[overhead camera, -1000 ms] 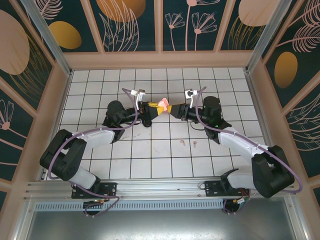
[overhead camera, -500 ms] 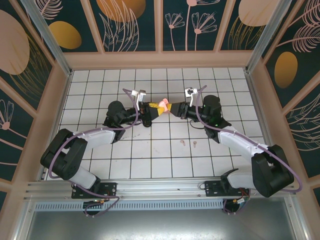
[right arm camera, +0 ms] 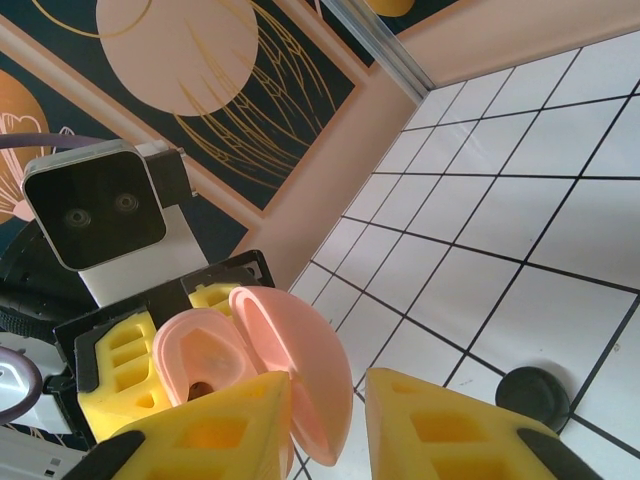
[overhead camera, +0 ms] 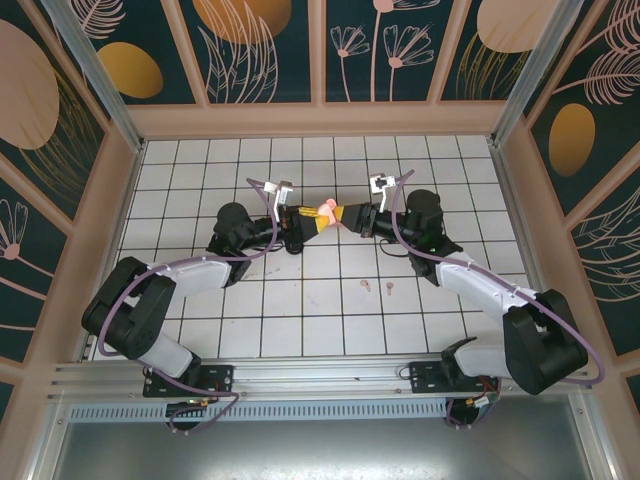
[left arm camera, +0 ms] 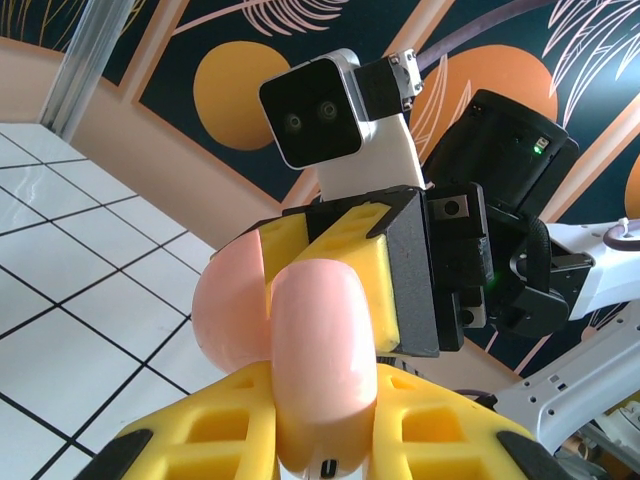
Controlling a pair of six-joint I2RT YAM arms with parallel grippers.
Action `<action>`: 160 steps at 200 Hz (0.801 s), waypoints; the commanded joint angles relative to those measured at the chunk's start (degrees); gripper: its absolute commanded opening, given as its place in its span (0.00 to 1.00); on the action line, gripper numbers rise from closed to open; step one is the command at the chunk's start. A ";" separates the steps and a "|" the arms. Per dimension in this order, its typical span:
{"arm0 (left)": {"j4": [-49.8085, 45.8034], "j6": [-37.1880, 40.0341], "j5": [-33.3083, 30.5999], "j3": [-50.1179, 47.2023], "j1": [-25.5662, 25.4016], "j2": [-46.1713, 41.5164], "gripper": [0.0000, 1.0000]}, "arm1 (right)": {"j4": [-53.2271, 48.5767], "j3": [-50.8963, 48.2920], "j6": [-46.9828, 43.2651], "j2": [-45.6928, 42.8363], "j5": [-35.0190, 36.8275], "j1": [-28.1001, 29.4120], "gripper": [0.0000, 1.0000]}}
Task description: Insert the wireless bluetooth earbuds into the charging case
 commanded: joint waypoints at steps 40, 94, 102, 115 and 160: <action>4.55 -1.78 -0.08 0.30 -0.39 0.94 0.00 | 3.27 0.90 0.63 0.90 -1.60 0.40 0.26; 4.80 -1.92 -0.71 0.74 -0.48 1.08 0.00 | 3.27 0.57 0.46 0.64 -1.59 0.40 0.13; 4.79 -1.91 -0.88 0.78 -0.46 1.16 0.00 | 3.28 0.57 0.46 0.64 -1.77 0.40 0.06; 4.82 -2.01 -0.96 0.94 -0.48 1.26 0.00 | 3.11 0.48 0.38 0.45 -1.54 0.40 0.01; 4.45 -2.27 -1.92 1.09 -0.57 1.95 0.06 | 1.46 2.07 -0.43 0.20 -1.01 0.31 0.00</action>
